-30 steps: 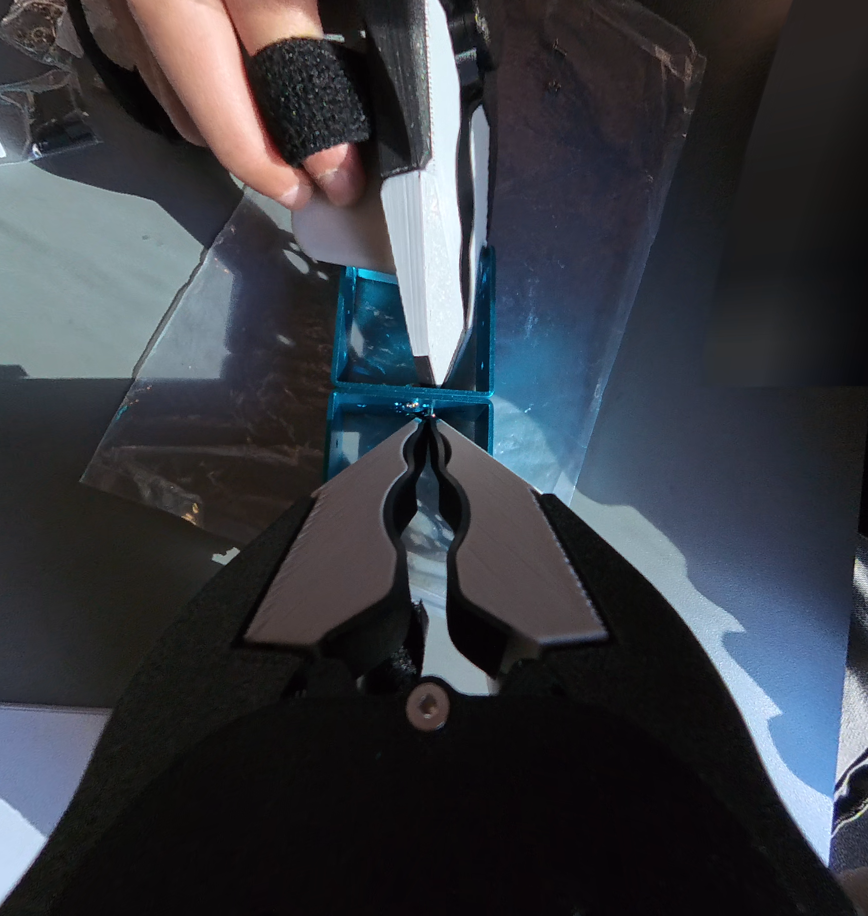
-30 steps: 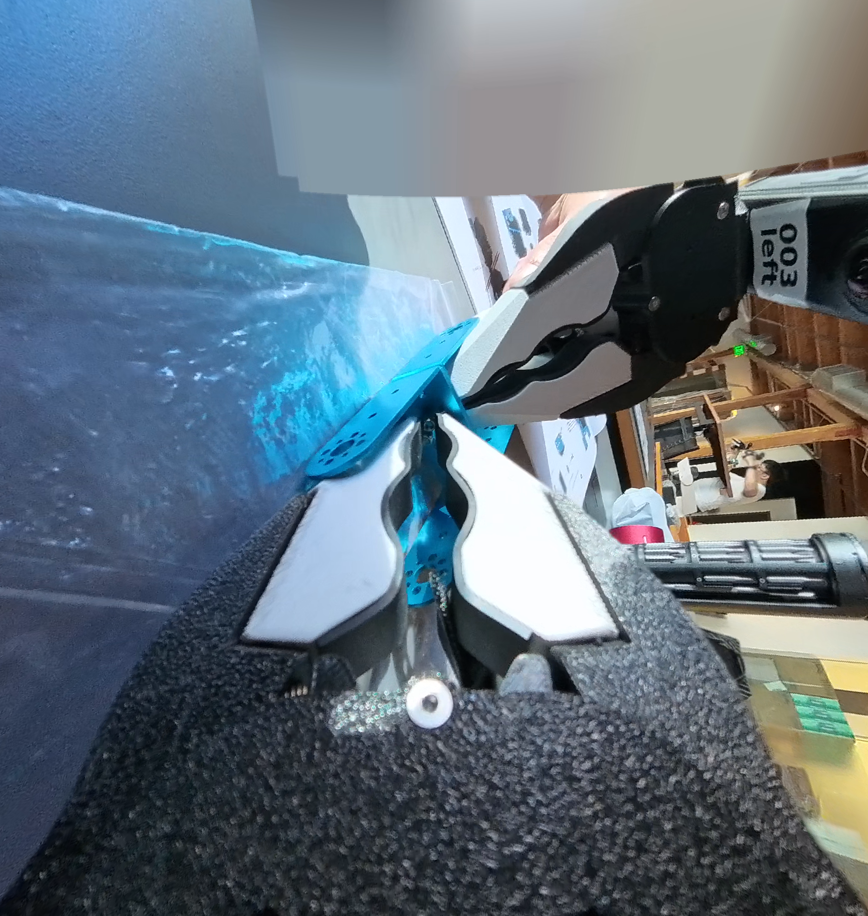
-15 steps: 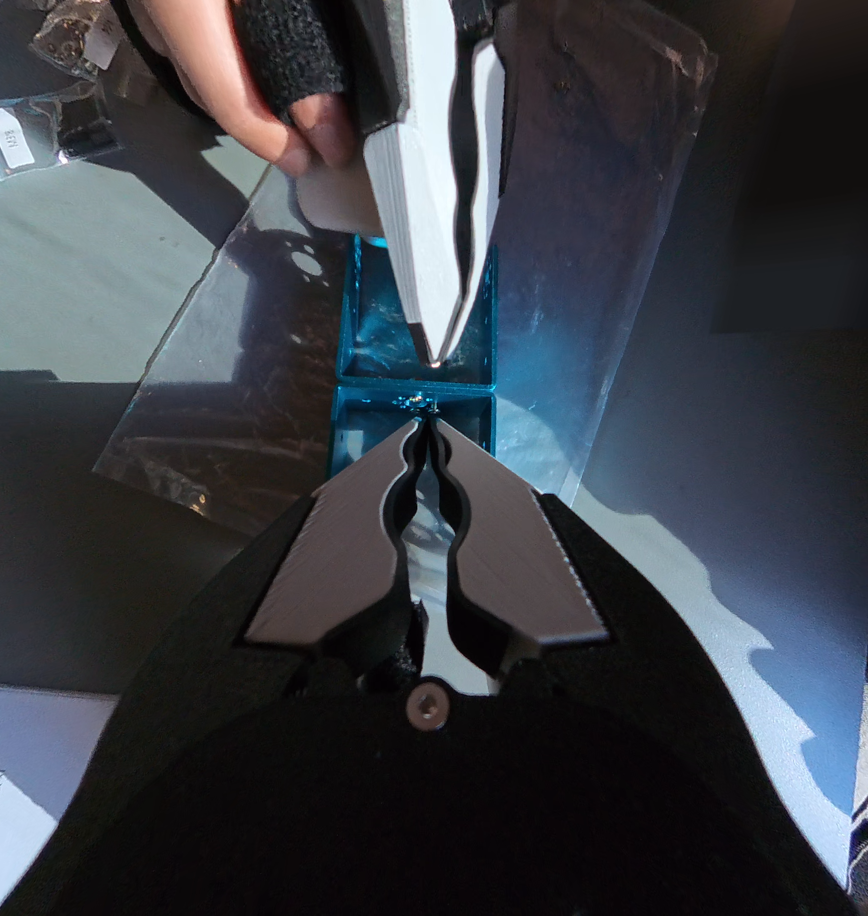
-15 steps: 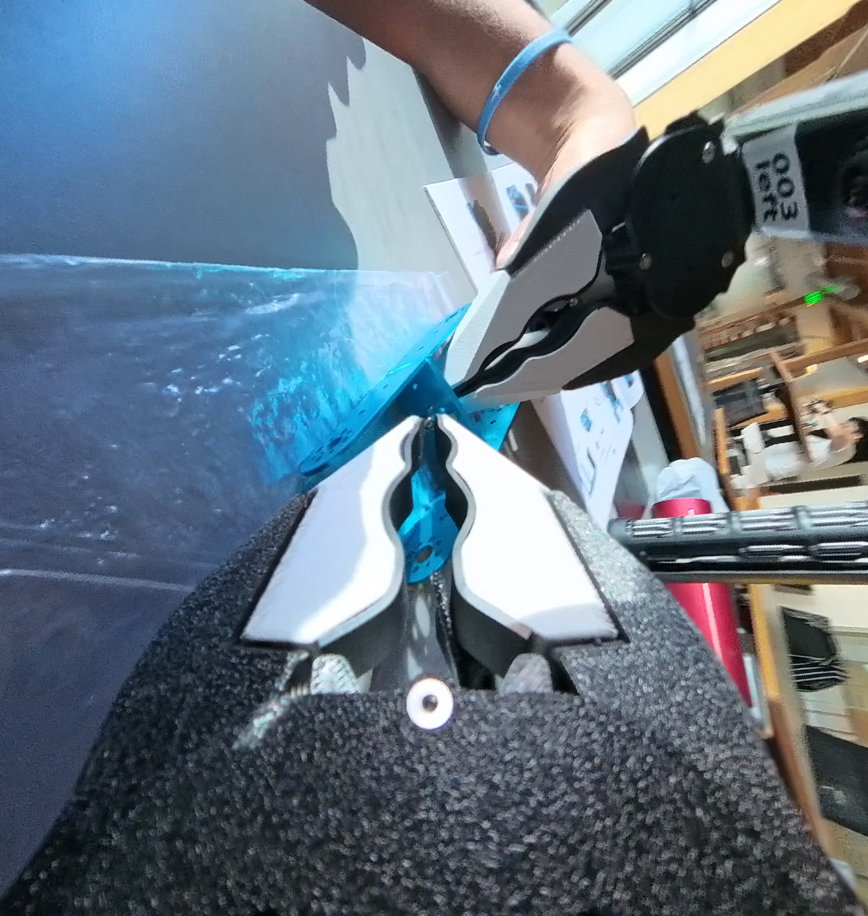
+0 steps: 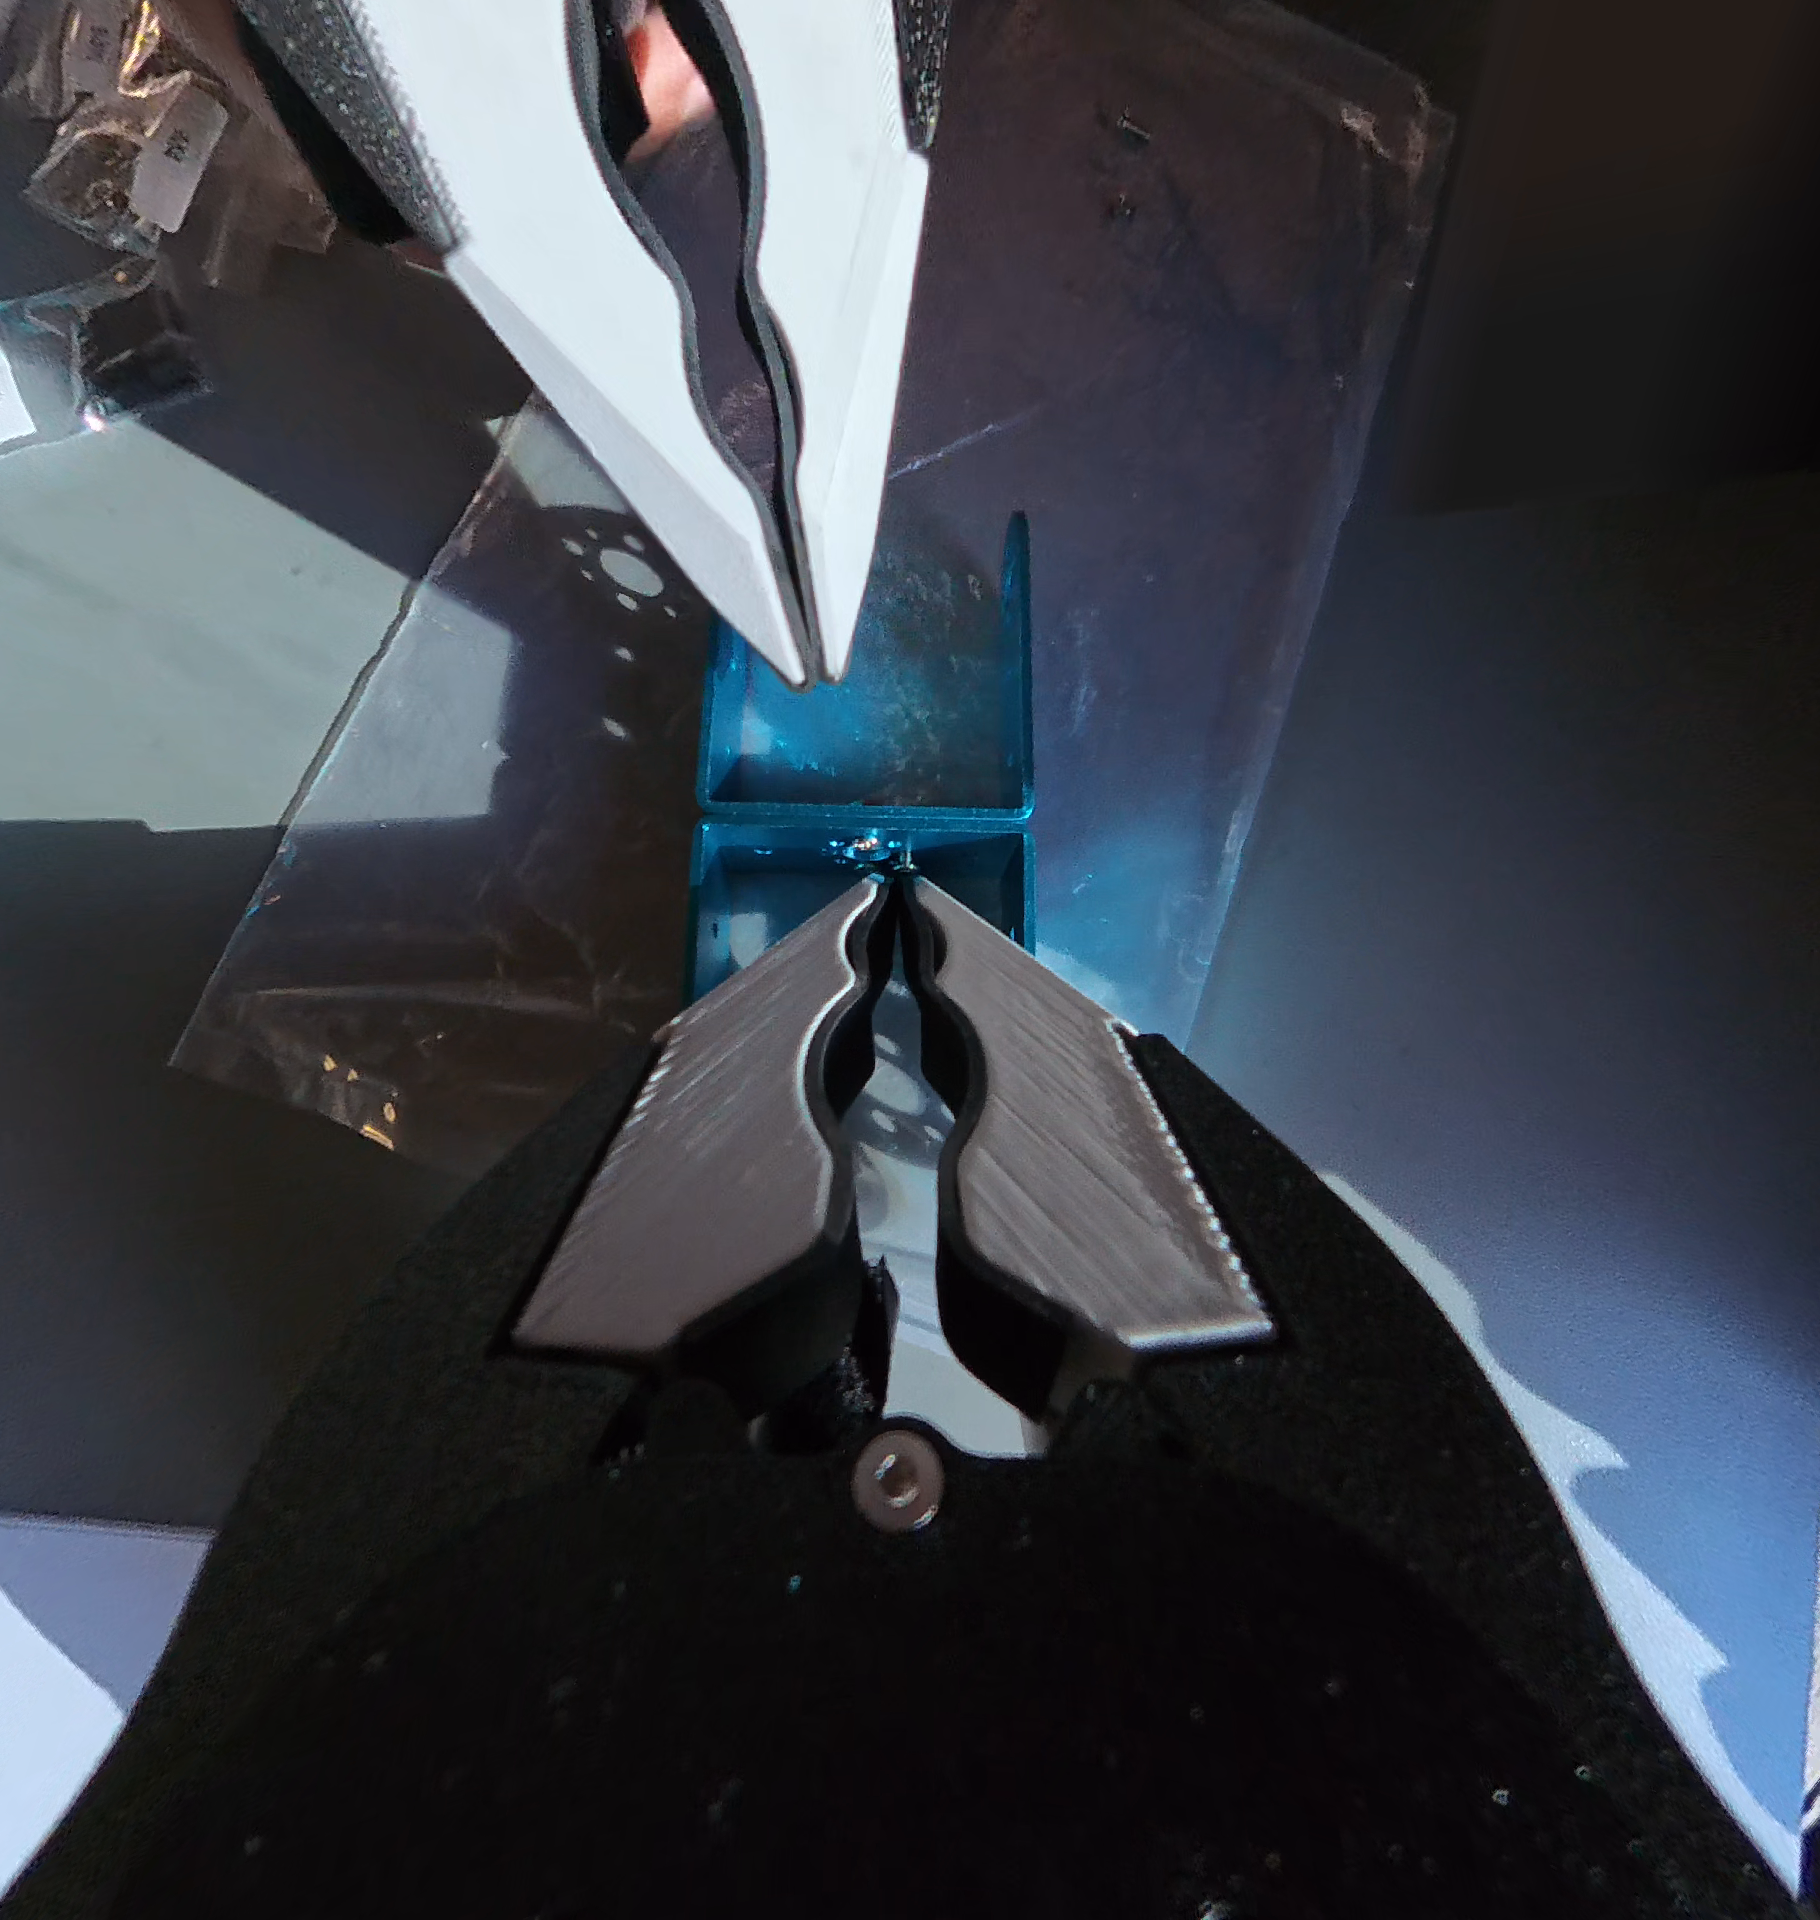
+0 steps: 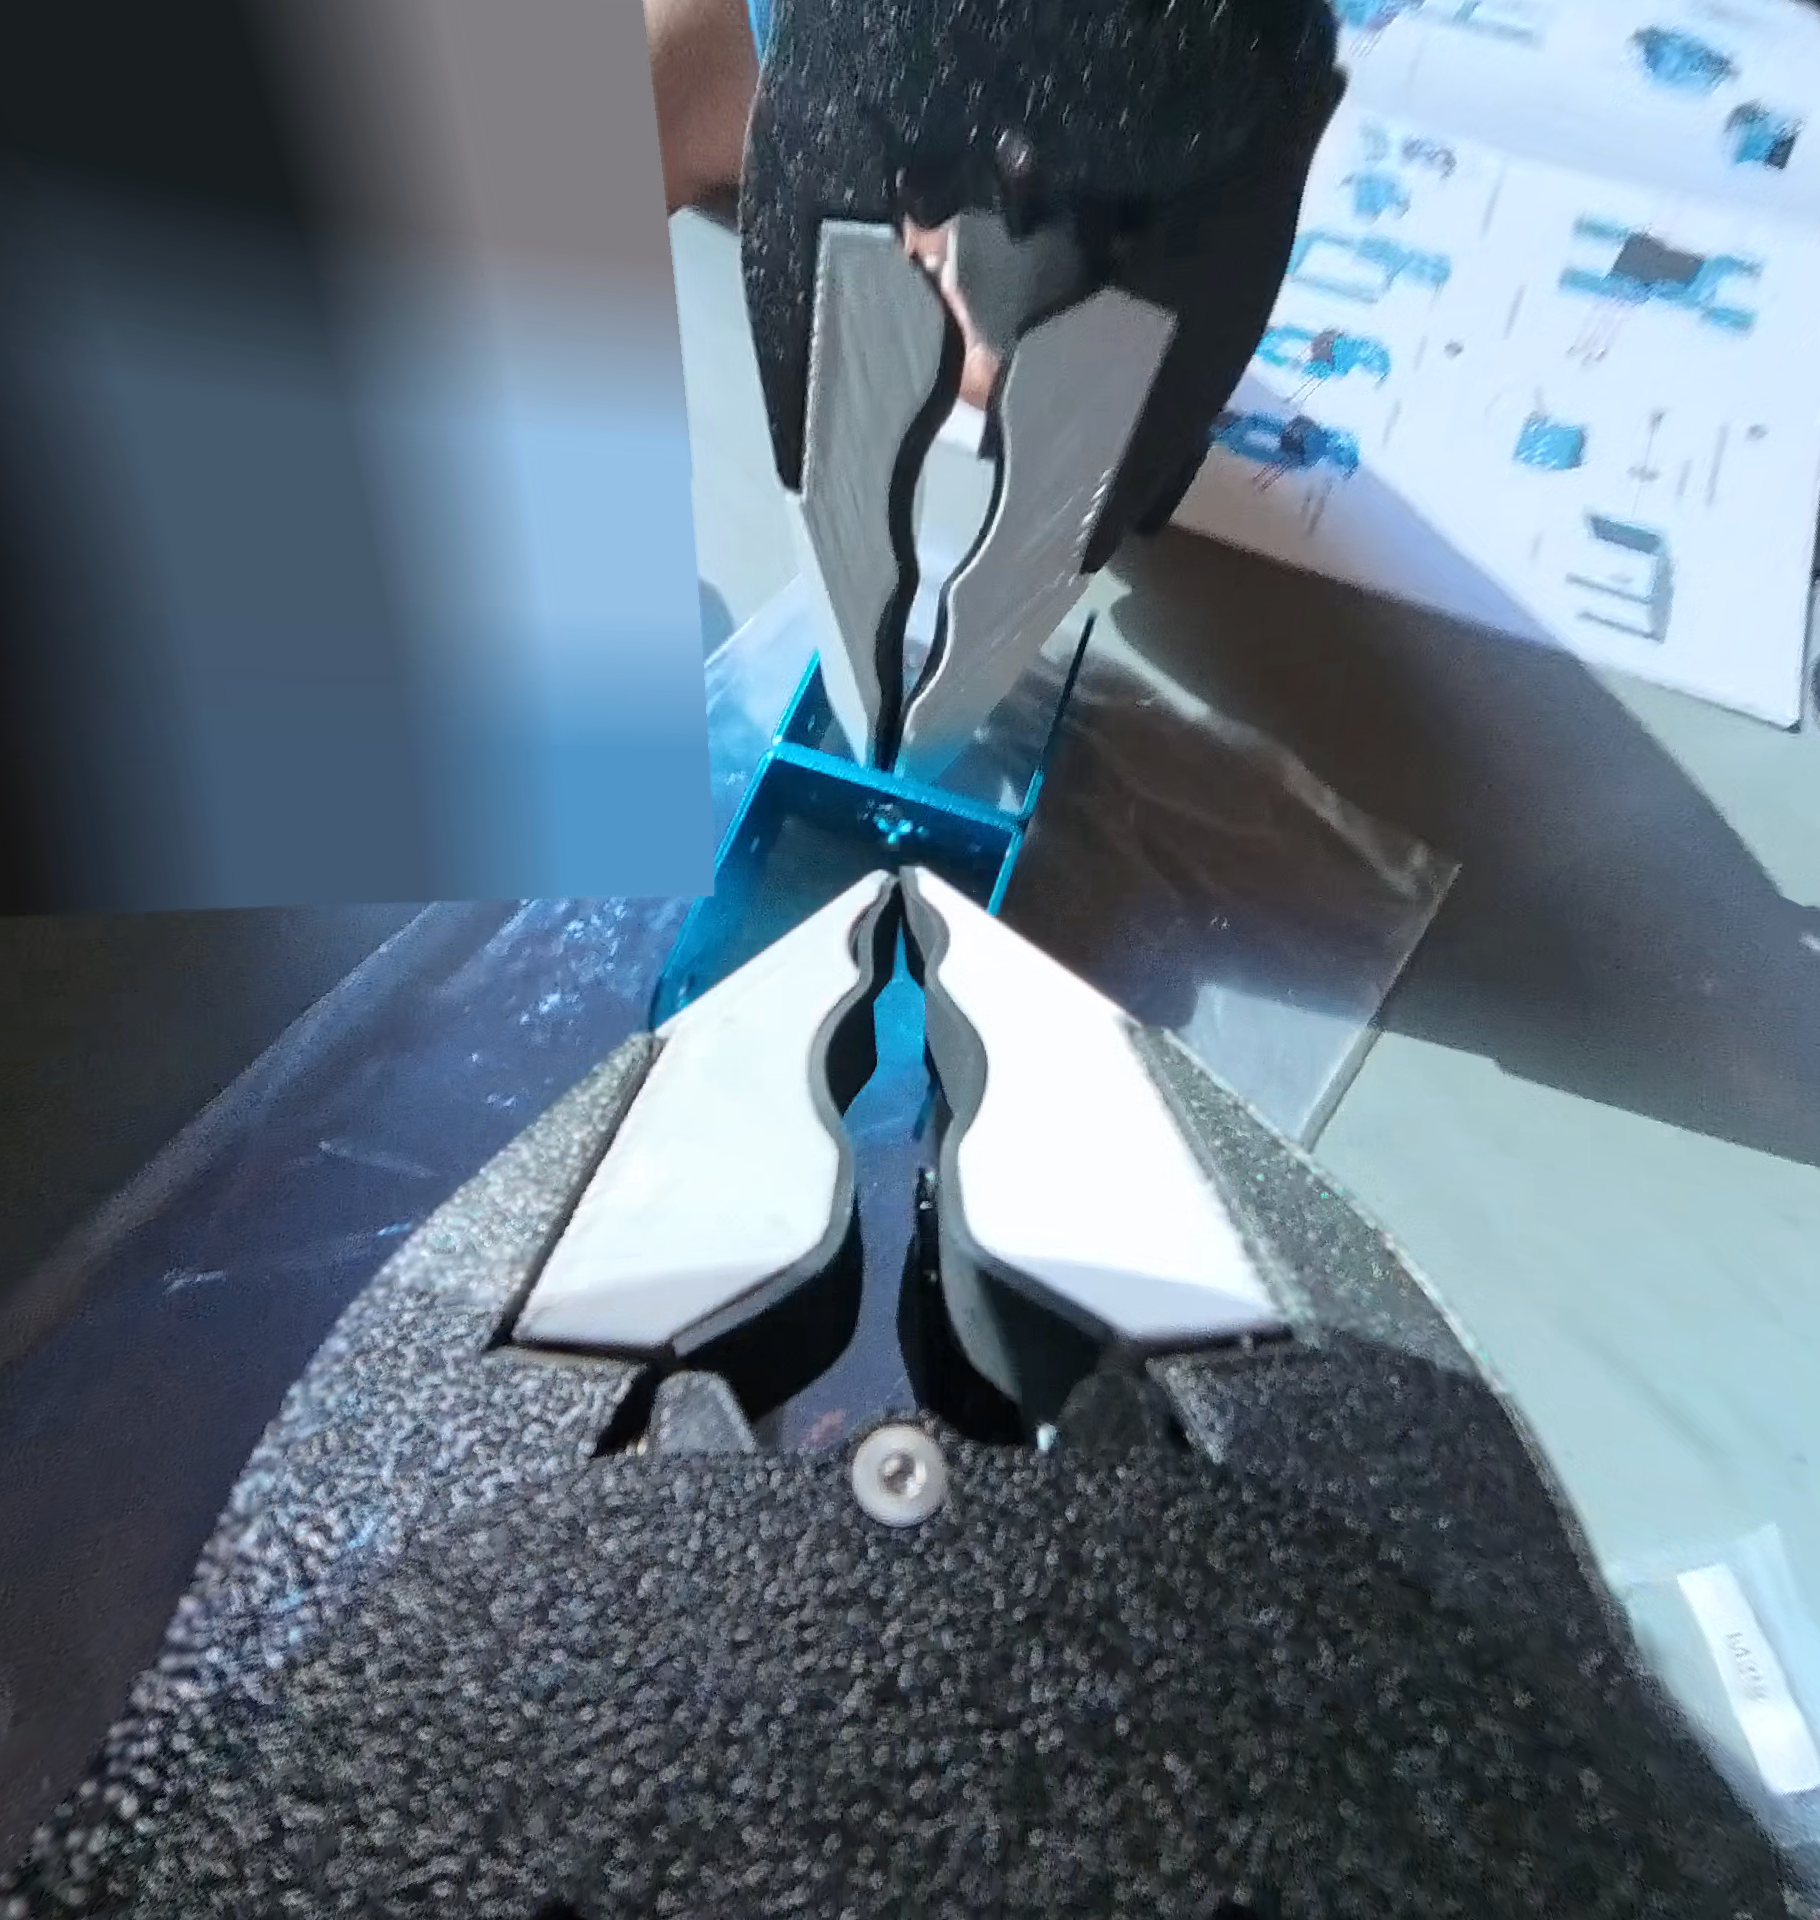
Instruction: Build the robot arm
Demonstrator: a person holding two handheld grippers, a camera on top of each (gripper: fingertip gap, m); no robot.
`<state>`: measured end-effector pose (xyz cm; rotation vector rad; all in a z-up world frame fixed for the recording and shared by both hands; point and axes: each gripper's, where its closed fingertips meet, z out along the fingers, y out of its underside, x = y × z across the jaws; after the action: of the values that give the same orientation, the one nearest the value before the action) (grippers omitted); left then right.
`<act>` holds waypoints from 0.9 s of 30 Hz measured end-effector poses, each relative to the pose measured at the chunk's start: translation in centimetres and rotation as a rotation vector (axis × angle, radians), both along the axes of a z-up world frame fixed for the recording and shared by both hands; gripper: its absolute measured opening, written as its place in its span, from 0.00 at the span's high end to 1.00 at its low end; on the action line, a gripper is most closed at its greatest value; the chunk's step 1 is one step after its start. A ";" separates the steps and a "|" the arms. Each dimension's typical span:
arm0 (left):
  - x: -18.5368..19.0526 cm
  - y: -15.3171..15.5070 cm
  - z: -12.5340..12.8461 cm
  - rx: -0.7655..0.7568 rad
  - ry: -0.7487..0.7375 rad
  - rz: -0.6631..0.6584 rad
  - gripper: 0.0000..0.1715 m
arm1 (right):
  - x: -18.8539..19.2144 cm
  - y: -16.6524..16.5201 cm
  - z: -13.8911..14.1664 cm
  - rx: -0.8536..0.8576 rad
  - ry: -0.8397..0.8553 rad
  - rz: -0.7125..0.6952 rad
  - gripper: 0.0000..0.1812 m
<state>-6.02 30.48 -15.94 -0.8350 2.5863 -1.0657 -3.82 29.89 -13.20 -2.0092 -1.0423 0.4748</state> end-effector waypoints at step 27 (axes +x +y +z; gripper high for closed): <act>-3.3 -0.1 1.5 0.136 -0.059 0.089 1.00 | -1.6 -0.2 -1.1 -0.195 -0.258 0.236 0.96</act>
<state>-9.31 30.34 -14.47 -0.8635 2.5146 -0.8660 -5.47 29.74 -14.32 -2.1698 -1.4515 0.4631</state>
